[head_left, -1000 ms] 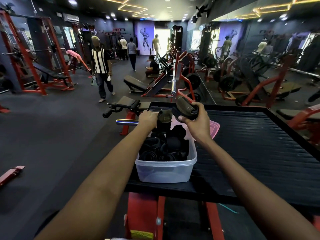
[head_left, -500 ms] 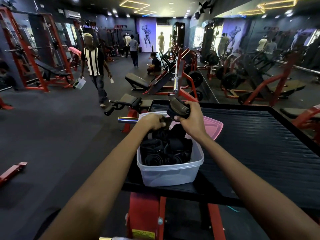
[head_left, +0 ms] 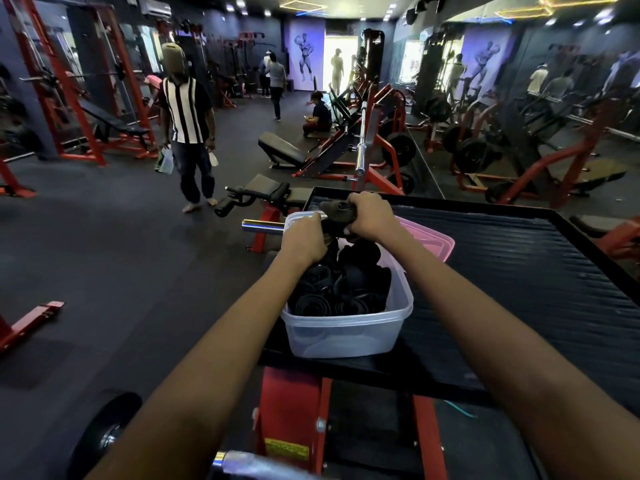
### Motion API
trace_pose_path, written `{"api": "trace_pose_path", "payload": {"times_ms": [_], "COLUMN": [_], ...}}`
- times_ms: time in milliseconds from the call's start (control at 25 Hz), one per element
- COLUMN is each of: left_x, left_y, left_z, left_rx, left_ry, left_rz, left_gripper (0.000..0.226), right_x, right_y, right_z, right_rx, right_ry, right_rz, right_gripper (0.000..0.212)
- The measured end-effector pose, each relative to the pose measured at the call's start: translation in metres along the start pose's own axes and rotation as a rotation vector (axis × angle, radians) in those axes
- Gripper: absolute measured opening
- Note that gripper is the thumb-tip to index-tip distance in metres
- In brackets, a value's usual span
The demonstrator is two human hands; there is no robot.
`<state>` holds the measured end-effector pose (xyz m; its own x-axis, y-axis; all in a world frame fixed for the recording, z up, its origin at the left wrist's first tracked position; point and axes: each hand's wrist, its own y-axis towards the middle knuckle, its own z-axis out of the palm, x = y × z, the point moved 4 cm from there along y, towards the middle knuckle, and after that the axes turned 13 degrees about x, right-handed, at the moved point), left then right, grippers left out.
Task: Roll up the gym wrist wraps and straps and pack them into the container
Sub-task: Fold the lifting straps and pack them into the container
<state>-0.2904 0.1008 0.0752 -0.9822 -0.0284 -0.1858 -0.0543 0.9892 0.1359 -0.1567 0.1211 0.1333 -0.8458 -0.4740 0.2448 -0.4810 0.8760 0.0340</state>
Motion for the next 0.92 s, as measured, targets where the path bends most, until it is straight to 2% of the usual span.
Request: {"api": "trace_pose_path", "payload": {"times_ms": [160,240,320,440,520,680,760,840,920], "left_x": [-0.005,-0.006,-0.007,-0.005,-0.005,-0.004,-0.003,-0.004,-0.004], "left_y": [-0.006,-0.009,-0.01,-0.01,-0.01,-0.01,-0.011,-0.012,-0.014], "left_z": [-0.005,-0.009,-0.011,-0.01,-0.009,-0.008,-0.009,-0.01,-0.01], "left_rx": [0.016,0.001,0.012,0.006,0.018,0.038,0.024,0.041,0.047], "left_ry": [0.156,0.126,0.066,0.009,0.006,0.148,0.174,0.165,0.154], "left_rz": [0.027,0.026,0.028,0.023,0.04,0.03,0.027,0.009,-0.032], "left_gripper": [0.038,0.04,0.032,0.025,0.027,0.032,0.035,0.037,0.037], "right_x": [-0.014,-0.017,-0.014,0.0,0.007,0.011,0.009,0.003,0.001], "right_y": [0.002,0.002,0.005,0.01,0.007,0.005,0.008,0.012,0.014], "right_z": [0.007,0.017,0.02,0.015,0.02,0.035,0.036,0.035,0.035], "right_rx": [0.056,0.105,0.161,0.072,0.032,-0.023,0.024,0.135,0.1], "right_ry": [0.014,-0.048,-0.025,0.026,-0.126,-0.193,-0.178,-0.099,-0.129], "right_rz": [0.046,0.068,0.078,-0.046,-0.094,-0.051,-0.042,0.004,0.035], "right_gripper": [0.042,0.043,0.054,0.062,0.053,0.026,0.024,0.031,0.026]}}
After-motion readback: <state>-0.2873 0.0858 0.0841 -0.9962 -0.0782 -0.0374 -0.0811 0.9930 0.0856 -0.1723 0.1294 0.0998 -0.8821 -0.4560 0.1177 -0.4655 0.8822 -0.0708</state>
